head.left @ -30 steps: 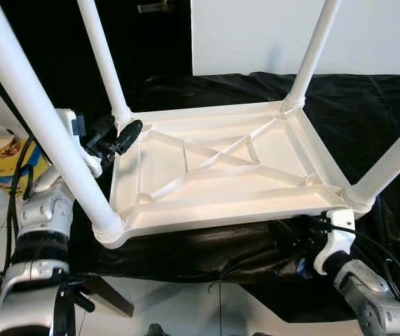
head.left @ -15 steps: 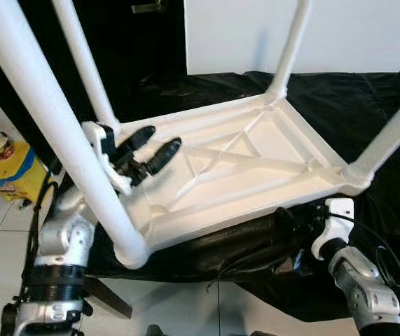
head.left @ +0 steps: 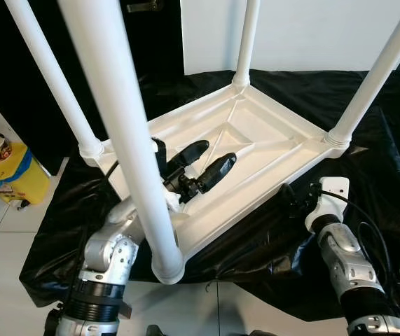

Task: Building children table

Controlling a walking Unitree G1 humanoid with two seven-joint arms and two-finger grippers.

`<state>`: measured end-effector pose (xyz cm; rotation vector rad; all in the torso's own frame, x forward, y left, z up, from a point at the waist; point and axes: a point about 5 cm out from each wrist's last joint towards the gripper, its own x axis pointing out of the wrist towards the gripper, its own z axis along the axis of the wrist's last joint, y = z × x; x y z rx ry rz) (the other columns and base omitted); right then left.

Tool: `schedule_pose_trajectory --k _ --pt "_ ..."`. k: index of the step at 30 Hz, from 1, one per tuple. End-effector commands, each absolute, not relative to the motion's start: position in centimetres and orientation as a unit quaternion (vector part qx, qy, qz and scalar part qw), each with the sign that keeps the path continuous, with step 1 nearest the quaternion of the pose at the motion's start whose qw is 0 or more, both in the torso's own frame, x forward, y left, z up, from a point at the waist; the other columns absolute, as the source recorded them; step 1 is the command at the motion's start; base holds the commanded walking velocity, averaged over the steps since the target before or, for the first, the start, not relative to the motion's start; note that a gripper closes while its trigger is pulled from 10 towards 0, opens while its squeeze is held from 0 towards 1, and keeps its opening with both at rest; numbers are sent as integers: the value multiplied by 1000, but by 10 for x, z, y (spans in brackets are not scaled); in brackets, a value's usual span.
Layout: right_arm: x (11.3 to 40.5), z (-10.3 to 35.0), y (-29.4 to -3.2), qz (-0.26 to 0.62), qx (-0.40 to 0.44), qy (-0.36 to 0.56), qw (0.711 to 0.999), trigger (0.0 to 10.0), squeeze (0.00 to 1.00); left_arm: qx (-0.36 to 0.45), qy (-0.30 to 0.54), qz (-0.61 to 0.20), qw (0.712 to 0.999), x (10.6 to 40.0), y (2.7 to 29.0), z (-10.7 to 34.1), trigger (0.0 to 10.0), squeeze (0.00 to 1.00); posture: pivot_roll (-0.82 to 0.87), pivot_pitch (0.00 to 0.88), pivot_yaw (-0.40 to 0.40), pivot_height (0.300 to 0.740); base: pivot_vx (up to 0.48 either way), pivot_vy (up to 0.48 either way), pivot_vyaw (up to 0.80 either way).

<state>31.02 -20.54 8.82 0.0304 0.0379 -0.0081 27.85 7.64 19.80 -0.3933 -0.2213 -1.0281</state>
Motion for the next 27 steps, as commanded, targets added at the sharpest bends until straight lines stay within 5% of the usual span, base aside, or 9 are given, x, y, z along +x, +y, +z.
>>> schedule_pose_trajectory --k 1,17,27 --pt "316 87 -195 0 19 20 1000 10000 0 -184 -99 -504 838 277 52 198 10000 0 -29 58 11 740 0 0 0" --pt "345 82 -141 105 24 43 993 10000 0 -174 -86 -576 794 254 -34 200 10000 0 -25 63 23 740 0 0 0" --pt "352 84 -139 91 13 48 995 10000 0 -168 -83 -604 775 242 -54 201 10000 0 -25 64 30 740 0 0 0"
